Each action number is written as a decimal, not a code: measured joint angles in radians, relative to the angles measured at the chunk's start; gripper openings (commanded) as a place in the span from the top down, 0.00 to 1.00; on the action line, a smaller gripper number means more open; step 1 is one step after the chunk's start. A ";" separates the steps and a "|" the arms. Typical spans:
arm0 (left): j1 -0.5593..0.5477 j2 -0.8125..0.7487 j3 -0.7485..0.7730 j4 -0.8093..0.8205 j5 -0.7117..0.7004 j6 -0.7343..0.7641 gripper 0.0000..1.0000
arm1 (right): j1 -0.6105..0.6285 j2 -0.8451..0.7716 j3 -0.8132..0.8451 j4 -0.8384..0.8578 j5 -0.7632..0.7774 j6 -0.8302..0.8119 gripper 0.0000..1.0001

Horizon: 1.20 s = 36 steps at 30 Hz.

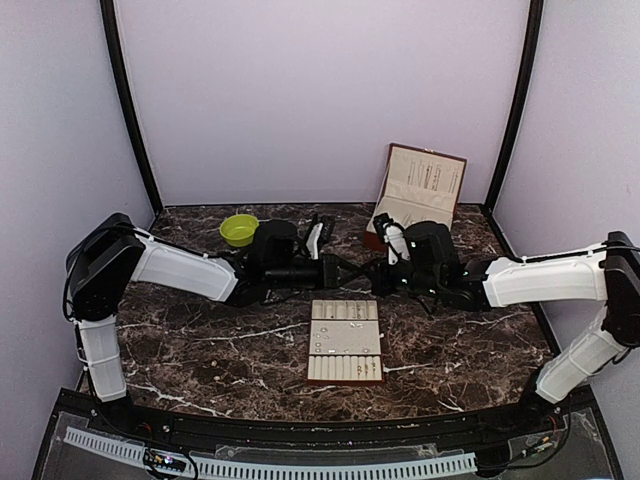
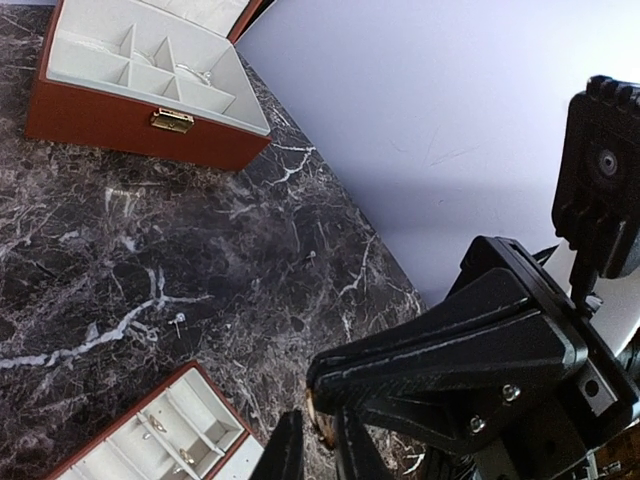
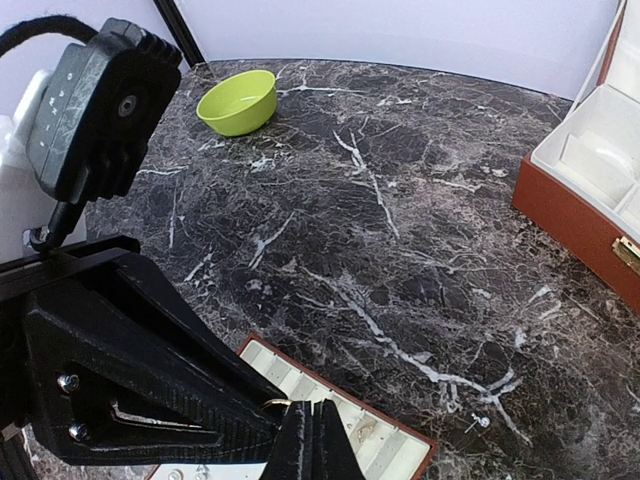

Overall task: Organize the mixed jewelry
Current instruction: Pass from the right arm to the left

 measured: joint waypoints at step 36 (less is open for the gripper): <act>0.034 -0.235 -0.106 0.044 0.359 0.323 1.00 | -0.077 -0.294 -0.112 0.076 -0.485 0.068 0.62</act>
